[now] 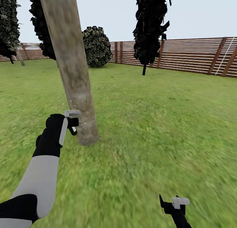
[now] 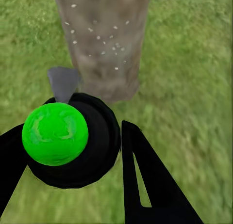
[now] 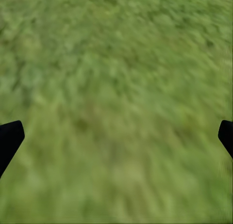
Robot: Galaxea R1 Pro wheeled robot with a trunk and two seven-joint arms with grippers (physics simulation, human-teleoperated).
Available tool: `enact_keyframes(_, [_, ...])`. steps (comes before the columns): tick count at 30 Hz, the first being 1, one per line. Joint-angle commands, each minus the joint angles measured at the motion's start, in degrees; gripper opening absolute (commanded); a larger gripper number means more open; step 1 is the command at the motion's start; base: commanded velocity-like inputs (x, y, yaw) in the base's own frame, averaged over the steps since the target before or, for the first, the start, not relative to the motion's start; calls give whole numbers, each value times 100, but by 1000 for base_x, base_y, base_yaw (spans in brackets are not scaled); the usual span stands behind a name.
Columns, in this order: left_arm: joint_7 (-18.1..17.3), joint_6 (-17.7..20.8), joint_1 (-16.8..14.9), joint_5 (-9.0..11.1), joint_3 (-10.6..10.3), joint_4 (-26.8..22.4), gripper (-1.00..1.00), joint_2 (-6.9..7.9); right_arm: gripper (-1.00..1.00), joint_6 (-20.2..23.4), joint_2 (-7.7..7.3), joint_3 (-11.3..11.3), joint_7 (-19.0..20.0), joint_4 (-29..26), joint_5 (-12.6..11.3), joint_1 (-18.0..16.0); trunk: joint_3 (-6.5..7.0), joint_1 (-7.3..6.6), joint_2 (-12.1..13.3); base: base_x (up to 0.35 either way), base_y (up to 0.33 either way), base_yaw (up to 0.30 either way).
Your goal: In the garden, pick up the pesticide atomizer on the floor and spray pesticide onto both trees until each tree trunk is fully covered.
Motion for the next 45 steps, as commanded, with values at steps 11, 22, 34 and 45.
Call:
enact_keyframes(11, [0, 2, 21, -169, 2, -55, -100, -8, 100, 0, 0, 0, 0, 0, -1, 0, 0, 0, 0, 170, -175, 0])
enact_keyframes(22, [2, 1, 21, -184, 1, -56, -100, -8, 100, 0, 0, 0, 0, 0, 2, 0, 0, 0, 0, 1, -274, 0])
enact_keyframes(34, [2, -1, 31, -343, 5, -56, -100, 1, 100, 0, 0, 0, 0, 0, 6, 0, 0, 0, 0, 68, -273, 163])
enact_keyframes(45, [2, -1, 46, -379, 45, -45, -100, 1, 100, 0, 0, 0, 0, 0, 3, 0, 0, 0, 0, 177, -240, 276])
